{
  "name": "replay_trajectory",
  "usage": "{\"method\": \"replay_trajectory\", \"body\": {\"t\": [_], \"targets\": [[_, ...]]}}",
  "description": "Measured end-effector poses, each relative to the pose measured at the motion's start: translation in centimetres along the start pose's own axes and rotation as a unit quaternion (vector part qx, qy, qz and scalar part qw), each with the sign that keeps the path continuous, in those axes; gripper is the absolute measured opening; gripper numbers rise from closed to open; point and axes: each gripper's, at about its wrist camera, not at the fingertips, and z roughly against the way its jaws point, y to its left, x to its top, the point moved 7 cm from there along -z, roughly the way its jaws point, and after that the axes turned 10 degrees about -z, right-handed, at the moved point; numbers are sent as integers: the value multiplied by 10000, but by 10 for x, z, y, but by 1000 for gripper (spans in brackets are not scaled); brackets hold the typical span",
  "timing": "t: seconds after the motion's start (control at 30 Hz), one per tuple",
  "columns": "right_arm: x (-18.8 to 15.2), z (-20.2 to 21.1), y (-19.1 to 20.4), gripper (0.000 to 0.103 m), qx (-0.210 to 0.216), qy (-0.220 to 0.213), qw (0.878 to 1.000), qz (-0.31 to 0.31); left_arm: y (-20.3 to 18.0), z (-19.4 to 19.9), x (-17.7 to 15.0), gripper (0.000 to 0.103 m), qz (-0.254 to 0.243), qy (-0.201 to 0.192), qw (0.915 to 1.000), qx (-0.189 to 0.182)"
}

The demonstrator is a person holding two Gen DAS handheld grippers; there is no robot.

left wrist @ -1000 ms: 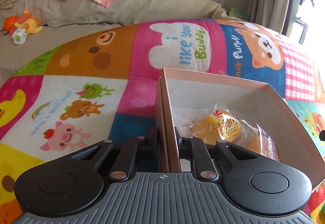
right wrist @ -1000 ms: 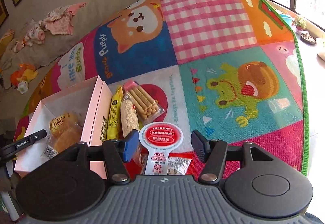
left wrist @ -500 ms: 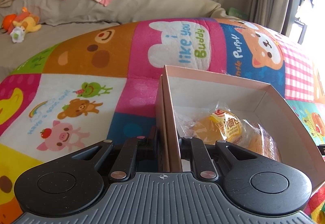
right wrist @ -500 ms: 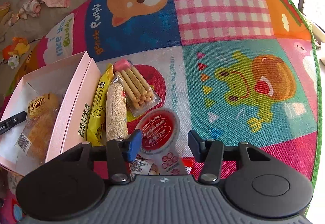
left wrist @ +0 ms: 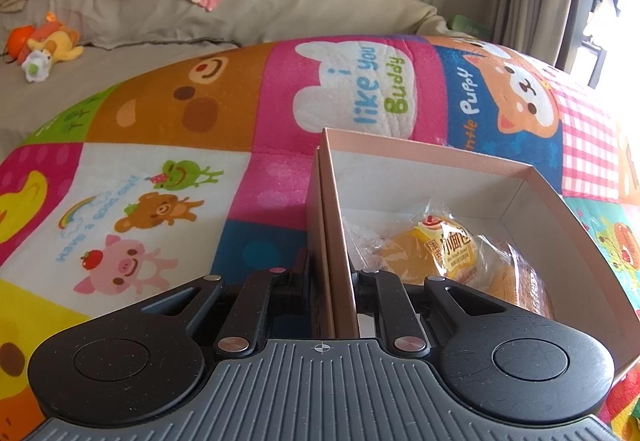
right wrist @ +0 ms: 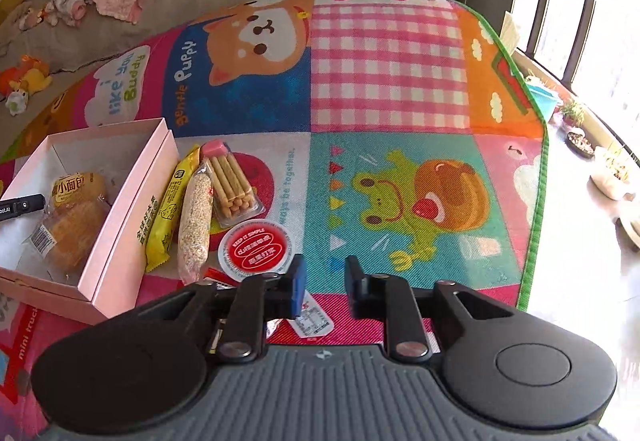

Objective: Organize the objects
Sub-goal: 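Grasp the red-lidded cup by its tab with the right tool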

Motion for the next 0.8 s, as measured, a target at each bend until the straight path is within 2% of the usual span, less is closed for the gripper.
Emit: {"method": "replay_trajectory", "body": {"t": [0.03, 0.07, 0.13, 0.23, 0.27, 0.3, 0.5, 0.63, 0.67, 0.7, 0.8], "targets": [[1, -1, 0, 66, -2, -67, 9998, 191, 0, 0, 0, 15, -11, -1, 10000, 10], [1, -3, 1, 73, -14, -131, 9992, 380, 0, 0, 0, 15, -18, -3, 10000, 19], [-2, -15, 10, 72, -1, -55, 9963, 860, 0, 0, 0, 15, -12, -4, 10000, 16], [-6, -48, 20, 72, 36, 275, 9940, 1061, -1, 0, 0, 15, -13, -6, 10000, 16], [-3, -54, 21, 80, 82, 179, 9950, 980, -1, 0, 0, 15, -11, -4, 10000, 16], [2, -58, 22, 80, 179, 123, 9958, 894, -1, 0, 0, 15, -12, -4, 10000, 15], [7, -77, 46, 80, 1038, 559, 9912, 610, -1, 0, 0, 15, -11, -5, 10000, 16], [-5, -83, 51, 79, 956, 505, 9914, 741, -1, 0, 0, 15, -13, -4, 10000, 19], [-4, -81, 49, 65, 929, 468, 9924, 655, -1, 0, 0, 15, -13, -5, 10000, 19], [-3, -79, 47, 62, 875, 435, 9937, 542, 0, 0, 0, 15, -13, -6, 10000, 18], [-3, -70, 39, 61, 544, 438, 9972, 260, -1, 0, 0, 15, -9, -3, 10000, 16]]}}
